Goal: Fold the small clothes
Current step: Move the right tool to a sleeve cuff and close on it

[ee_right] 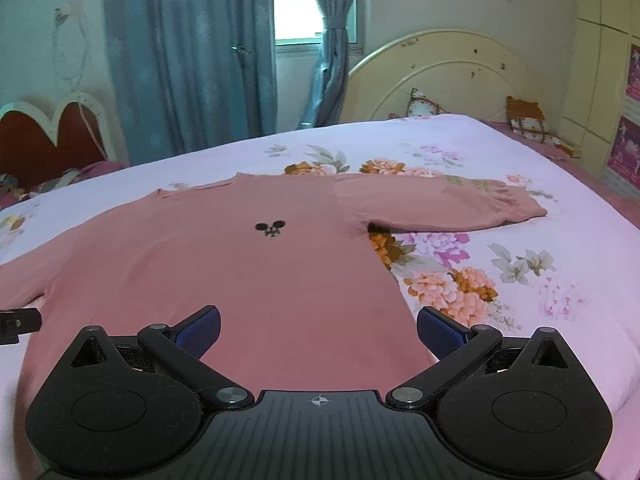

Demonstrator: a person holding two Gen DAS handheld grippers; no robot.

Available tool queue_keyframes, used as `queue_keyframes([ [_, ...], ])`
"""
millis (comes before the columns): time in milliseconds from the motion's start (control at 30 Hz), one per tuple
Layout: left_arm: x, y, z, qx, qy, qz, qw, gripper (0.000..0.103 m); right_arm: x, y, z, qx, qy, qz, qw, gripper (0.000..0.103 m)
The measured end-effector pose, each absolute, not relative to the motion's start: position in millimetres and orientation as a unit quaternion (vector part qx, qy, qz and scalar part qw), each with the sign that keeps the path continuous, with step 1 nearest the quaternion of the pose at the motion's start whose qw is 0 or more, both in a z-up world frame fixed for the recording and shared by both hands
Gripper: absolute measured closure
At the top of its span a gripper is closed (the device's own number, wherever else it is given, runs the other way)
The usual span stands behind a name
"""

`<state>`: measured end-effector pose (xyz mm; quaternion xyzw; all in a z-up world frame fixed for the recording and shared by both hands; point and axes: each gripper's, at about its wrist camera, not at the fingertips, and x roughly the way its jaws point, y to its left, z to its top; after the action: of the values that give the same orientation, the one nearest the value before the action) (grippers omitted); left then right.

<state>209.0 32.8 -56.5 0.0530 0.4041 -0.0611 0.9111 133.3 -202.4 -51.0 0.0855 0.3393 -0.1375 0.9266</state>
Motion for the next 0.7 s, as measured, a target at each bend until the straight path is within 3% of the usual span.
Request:
queue_keyframes([
  [333,260,8,-66,0.069,0.406,-0.061,0.909,0.001,162,-255,-60,0.100,0.331,-0.167,0.923,0.000],
  [700,308,-57,-90,0.071,0.410,-0.055,0.908,0.001,222,-376,-89,0.110,0.331,-0.187,0.918,0.000],
])
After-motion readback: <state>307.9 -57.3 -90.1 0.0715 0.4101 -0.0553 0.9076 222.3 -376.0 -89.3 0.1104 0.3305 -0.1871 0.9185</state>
